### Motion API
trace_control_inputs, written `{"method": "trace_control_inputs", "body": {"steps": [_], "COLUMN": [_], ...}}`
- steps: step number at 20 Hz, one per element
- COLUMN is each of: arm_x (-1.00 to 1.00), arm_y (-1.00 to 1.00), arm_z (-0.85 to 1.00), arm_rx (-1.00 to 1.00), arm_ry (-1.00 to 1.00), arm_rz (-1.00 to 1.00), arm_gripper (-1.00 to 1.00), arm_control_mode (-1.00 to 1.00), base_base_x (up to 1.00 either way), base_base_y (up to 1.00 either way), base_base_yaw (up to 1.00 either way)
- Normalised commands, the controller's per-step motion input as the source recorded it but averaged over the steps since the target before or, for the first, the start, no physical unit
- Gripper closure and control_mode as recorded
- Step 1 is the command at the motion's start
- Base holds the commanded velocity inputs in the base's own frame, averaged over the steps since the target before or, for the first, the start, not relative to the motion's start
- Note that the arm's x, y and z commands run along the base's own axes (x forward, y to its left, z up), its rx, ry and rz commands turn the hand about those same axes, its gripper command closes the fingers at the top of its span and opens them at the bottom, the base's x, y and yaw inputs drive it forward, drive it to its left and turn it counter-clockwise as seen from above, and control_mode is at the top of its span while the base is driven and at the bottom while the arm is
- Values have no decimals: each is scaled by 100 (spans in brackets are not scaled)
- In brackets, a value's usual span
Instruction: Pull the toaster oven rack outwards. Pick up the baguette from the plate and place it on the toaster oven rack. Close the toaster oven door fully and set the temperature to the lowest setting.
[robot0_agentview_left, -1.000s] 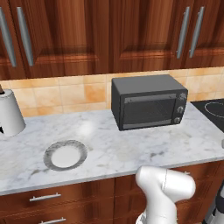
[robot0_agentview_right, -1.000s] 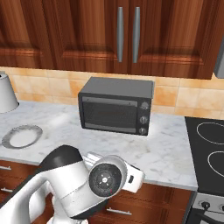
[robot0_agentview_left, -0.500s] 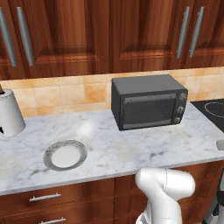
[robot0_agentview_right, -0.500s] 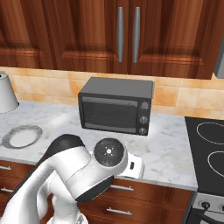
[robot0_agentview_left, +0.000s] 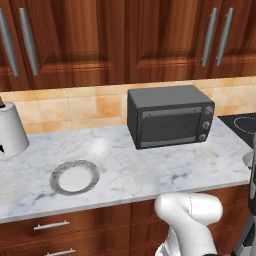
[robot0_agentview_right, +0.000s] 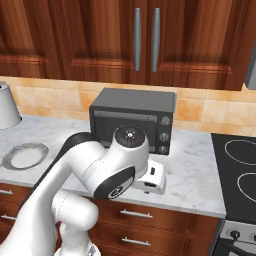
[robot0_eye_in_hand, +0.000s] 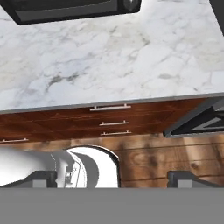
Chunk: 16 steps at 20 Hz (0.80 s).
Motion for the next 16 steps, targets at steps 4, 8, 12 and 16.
{"method": "trace_control_inputs", "body": {"steps": [4, 8, 12, 16], "arm_x": [-1, 15, 29, 30], "arm_y": [-8, 0, 1, 1], "arm_z": [-13, -9, -1, 0], "arm_rx": [6, 10, 14, 19], "arm_ry": [0, 0, 0, 0], "arm_rz": [3, 5, 3, 0], "arm_gripper": [-100, -100, -100, -100], "arm_control_mode": [-100, -100, -100, -100], "base_base_x": [0, 0, 0, 0], "base_base_y": [0, 0, 0, 0], "base_base_yaw": [0, 0, 0, 0]}}
